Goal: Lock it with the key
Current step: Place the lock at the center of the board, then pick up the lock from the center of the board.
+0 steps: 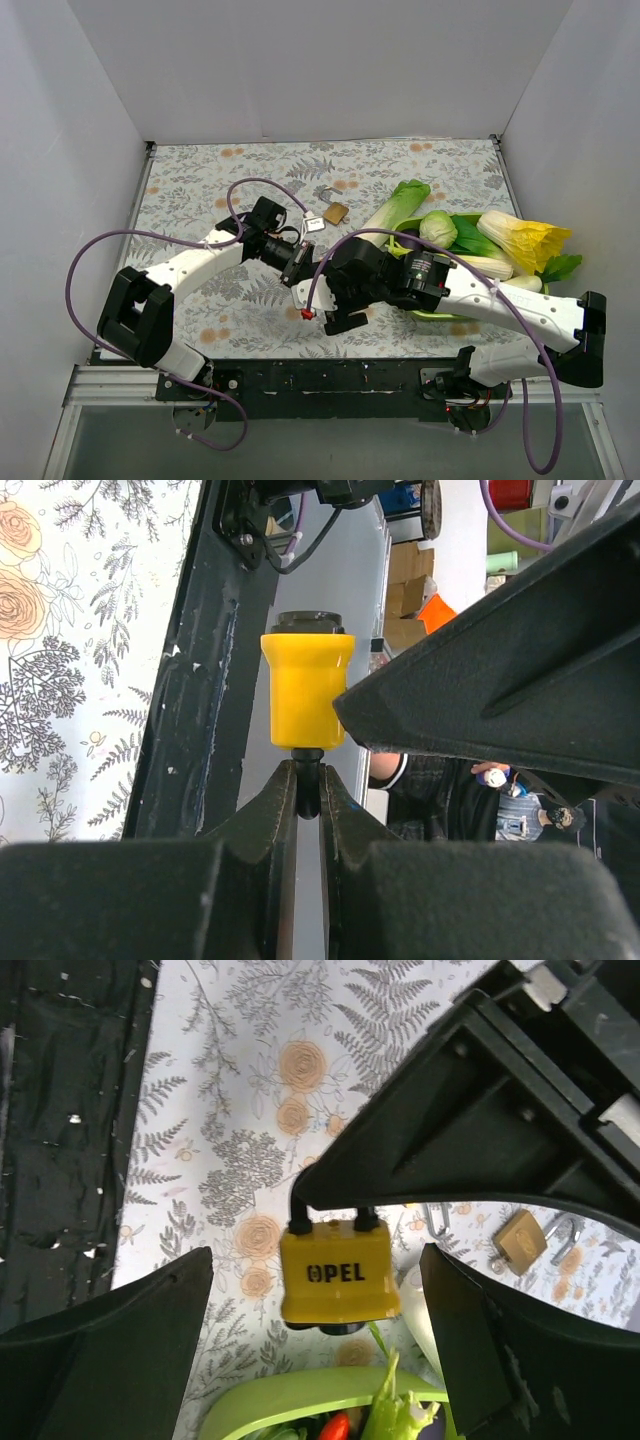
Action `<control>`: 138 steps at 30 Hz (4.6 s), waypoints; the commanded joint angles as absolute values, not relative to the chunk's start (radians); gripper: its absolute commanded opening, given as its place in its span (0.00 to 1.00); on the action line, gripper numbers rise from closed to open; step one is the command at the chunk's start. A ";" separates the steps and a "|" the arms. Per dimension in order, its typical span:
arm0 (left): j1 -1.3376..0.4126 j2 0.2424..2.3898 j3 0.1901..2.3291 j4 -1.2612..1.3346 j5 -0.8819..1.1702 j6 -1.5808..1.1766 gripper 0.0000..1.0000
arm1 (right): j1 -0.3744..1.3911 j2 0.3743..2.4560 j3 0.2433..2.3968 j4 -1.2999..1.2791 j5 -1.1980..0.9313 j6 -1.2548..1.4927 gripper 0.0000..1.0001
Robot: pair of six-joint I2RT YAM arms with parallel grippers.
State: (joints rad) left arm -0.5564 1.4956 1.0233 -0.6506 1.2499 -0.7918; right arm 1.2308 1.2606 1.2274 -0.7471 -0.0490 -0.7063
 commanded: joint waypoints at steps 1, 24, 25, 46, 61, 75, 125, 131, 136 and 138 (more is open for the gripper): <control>-0.558 1.442 1.012 -0.630 1.333 -0.799 0.00 | 1.233 1.267 1.210 -0.687 -0.006 -0.738 0.92; -0.549 1.385 0.947 -0.569 1.328 -0.862 0.00 | 1.230 1.324 1.183 -0.634 -0.006 -0.739 0.13; -0.532 1.378 0.940 -0.569 1.328 -0.864 0.11 | 1.229 1.325 1.184 -0.635 0.023 -0.726 0.05; -0.003 1.051 0.933 -0.249 0.471 -1.127 0.98 | 0.956 1.621 1.356 -0.569 0.060 0.356 0.01; -0.002 1.022 0.916 -0.199 0.354 -1.121 0.98 | 0.956 1.793 1.261 -0.512 0.113 0.730 0.01; -0.002 1.071 0.916 -0.170 0.371 -1.108 0.98 | 0.948 1.878 1.253 -0.505 0.163 0.736 0.14; -0.158 1.812 1.467 -1.164 0.885 0.906 0.98 | 0.680 1.450 1.255 -0.362 -0.247 0.126 0.98; -0.256 1.917 1.463 -1.110 0.853 0.987 0.96 | 0.530 1.390 1.186 -0.322 -0.536 0.164 0.98; -0.304 1.986 1.499 -1.134 0.812 1.045 0.92 | 0.485 1.350 1.155 -0.308 -0.626 0.176 0.98; -0.322 2.005 1.493 -1.129 0.796 1.060 0.90 | 0.477 1.335 1.140 -0.304 -0.649 0.182 0.98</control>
State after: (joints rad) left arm -0.2962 2.0041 1.4761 -1.1221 0.8246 0.9684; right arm 0.4896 1.3880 1.1584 -0.3504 -0.5102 0.1783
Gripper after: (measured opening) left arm 0.917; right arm 0.981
